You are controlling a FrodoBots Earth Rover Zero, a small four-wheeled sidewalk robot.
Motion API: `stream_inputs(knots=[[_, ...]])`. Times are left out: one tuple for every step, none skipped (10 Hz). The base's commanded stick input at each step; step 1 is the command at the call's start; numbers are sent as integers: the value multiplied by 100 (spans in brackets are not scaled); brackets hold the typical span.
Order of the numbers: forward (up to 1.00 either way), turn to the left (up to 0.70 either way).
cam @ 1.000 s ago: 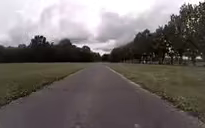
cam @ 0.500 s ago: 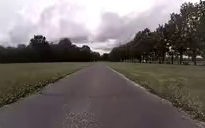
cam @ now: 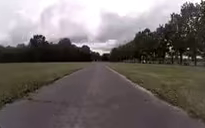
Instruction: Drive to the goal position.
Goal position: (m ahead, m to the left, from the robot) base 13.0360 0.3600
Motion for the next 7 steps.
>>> stream_inputs(knots=[[70,0],[70,0],[70,0],[70,0],[70,0],[70,0],[70,0]])
